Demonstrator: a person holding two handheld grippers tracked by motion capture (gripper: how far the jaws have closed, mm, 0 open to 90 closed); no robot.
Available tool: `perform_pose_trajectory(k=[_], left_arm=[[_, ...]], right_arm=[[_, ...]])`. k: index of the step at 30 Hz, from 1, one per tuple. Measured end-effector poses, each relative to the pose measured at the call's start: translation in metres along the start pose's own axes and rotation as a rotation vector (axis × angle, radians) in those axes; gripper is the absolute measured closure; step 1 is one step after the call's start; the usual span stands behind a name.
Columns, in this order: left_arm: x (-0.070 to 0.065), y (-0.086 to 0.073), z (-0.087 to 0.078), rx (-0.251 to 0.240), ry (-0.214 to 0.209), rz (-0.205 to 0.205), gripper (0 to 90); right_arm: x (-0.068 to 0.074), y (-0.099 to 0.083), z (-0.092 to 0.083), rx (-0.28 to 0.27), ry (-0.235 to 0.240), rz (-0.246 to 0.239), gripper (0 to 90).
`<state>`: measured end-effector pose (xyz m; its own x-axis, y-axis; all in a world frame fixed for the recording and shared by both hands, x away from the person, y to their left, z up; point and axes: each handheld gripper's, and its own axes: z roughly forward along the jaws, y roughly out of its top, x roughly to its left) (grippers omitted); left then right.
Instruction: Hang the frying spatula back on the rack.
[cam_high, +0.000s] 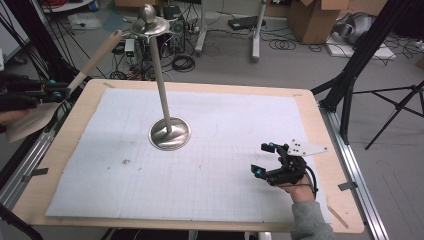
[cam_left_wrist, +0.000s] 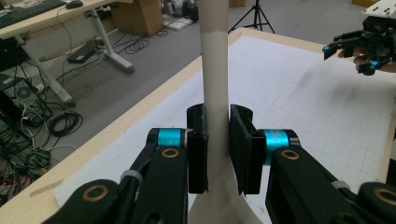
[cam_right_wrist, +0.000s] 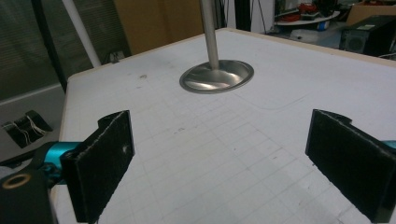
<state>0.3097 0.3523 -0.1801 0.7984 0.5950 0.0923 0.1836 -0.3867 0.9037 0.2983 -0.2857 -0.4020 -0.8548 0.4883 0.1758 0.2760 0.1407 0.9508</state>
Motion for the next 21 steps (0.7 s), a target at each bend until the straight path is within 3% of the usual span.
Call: perform_pose_trajectory(k=[21], left_arm=[[-0.003, -0.002, 0.020, 0.010, 0.002, 0.000, 77.1]], right_arm=[[0.000, 0.000, 0.001, 0.003, 0.004, -0.011, 6.9]])
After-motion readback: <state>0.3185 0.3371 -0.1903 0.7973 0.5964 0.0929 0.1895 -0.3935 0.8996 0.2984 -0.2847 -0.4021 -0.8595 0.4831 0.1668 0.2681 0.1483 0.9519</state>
